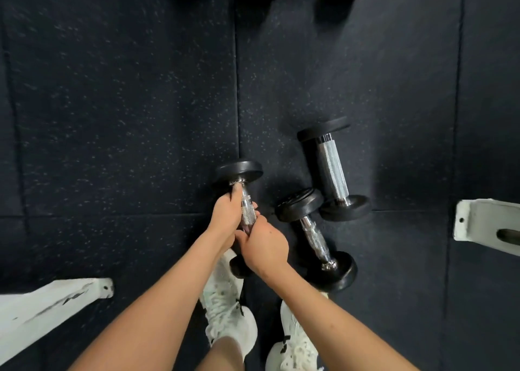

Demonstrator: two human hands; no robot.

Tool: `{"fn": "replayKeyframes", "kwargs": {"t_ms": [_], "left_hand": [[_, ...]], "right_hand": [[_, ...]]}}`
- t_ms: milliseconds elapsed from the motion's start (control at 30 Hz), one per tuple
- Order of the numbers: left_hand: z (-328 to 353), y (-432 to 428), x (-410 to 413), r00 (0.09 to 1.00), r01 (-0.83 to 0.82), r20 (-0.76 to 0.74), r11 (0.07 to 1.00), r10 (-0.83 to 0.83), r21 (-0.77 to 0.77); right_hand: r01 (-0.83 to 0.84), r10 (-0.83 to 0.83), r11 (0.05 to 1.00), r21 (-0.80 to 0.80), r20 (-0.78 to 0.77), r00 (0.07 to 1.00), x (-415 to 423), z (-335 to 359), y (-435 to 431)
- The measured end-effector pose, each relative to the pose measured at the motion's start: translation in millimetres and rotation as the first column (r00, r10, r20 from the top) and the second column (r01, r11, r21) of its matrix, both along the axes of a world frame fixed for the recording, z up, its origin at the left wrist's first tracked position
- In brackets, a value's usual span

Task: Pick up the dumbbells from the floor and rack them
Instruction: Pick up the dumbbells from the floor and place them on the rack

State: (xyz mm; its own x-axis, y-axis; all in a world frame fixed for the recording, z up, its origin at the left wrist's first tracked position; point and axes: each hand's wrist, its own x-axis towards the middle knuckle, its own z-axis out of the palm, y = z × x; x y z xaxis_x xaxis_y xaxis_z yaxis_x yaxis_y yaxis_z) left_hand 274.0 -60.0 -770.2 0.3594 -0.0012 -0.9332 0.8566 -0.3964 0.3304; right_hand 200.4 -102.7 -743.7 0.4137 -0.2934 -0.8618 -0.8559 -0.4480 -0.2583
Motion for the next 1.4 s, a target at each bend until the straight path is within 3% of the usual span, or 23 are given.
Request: {"fn": "replayKeyframes", "kwargs": {"t_ms": [267, 500, 700, 867, 1033, 1233, 1400], "left_hand": [[162, 26, 5, 0.995, -0.096, 0.028, 0.995, 0.096, -0.017], [372, 35, 8, 0.969, -0.149, 0.181, 0.982, 0.169, -0.12], [563, 59, -5, 0.896, -0.221, 0.342, 0.951, 0.285, -0.214], [687, 104, -13, 0.786, -0.334, 0.433, 0.892, 0.442, -0.305], [773, 173, -17, 0.626, -0.469, 0.513, 0.809, 0.587, -0.354], [819, 283, -23, 0.419, -0.635, 0.592, 0.688, 0.688, -0.351], [825, 388, -31, 0.299, -0.747, 0.599, 0.573, 0.743, -0.337]], "right_hand": [[-0.026, 0.019, 0.968, 0.25, 0.028, 0.999, 9, 139, -20], [-0.128, 0.096, 0.981, 0.145, 0.211, 0.973, 15, 351, -22], [-0.303, 0.264, 0.951, 0.056, 0.363, 0.894, 22, 546, -13], [-0.446, 0.385, 0.895, 0.02, 0.468, 0.795, 36, 674, 20], [-0.589, 0.477, 0.808, 0.012, 0.572, 0.667, 55, 751, 87], [-0.769, 0.646, 0.627, -0.128, 0.637, 0.421, 79, 792, 202], [-0.853, 0.716, 0.494, -0.167, 0.634, 0.291, 90, 800, 313]]}}
